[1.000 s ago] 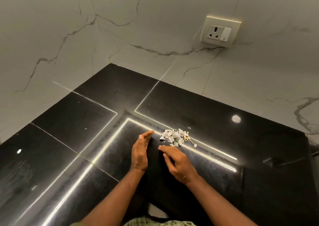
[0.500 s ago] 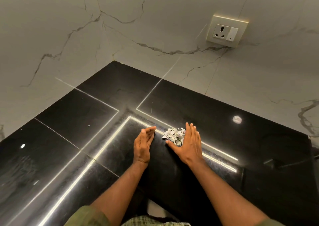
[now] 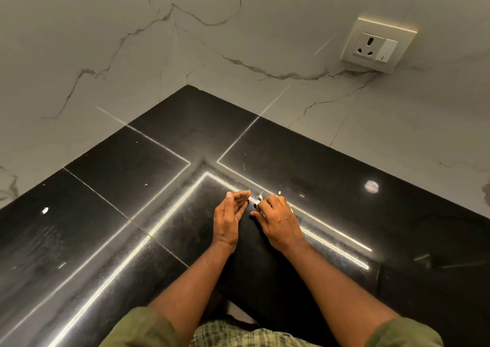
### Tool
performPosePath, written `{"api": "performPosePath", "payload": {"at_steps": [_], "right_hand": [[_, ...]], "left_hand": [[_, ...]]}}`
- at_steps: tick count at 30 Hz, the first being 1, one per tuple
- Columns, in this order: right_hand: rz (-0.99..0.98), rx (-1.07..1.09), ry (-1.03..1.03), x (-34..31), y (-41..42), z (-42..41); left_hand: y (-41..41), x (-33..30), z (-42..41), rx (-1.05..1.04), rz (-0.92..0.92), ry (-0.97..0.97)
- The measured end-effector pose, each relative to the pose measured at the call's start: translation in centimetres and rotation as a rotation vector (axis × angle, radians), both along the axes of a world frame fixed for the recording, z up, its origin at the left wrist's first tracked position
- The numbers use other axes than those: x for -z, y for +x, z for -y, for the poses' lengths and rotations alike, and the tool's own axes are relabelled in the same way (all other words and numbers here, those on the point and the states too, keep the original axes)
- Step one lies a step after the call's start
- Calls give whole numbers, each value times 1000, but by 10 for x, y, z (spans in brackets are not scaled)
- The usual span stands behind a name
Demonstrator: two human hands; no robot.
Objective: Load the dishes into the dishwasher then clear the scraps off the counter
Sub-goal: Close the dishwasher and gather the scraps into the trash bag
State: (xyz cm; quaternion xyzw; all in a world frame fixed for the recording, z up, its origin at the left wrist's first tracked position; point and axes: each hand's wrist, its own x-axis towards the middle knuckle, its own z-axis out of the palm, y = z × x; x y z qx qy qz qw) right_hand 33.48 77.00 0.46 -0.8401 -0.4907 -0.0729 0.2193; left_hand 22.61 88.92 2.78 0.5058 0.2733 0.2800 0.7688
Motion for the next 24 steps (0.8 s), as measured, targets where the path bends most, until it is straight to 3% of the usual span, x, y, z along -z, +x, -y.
{"api": "performPosePath", "payload": {"at_steps": [4, 7, 11, 15, 17, 20, 24], "right_hand": [[137, 39, -19, 2, -6, 4], [83, 69, 10, 2, -5, 8], [-505, 334, 319, -24, -2, 17], [-1261, 685, 933, -70, -1, 15], [-1547, 727, 1176, -89, 2, 16], [-1732, 653, 1312, -102, -2, 20], [-1599, 624, 1300, -101, -17, 18]], "left_hand": [[0, 4, -3, 10, -10, -32], [2, 1, -2, -4, -18, -97], [8, -12, 10, -17, 28, -283], [27, -24, 50, 78, 70, -445], [40, -32, 69, 115, 69, -529], [53, -43, 84, 129, 80, -680], [62, -46, 91, 93, 84, -814]]}}
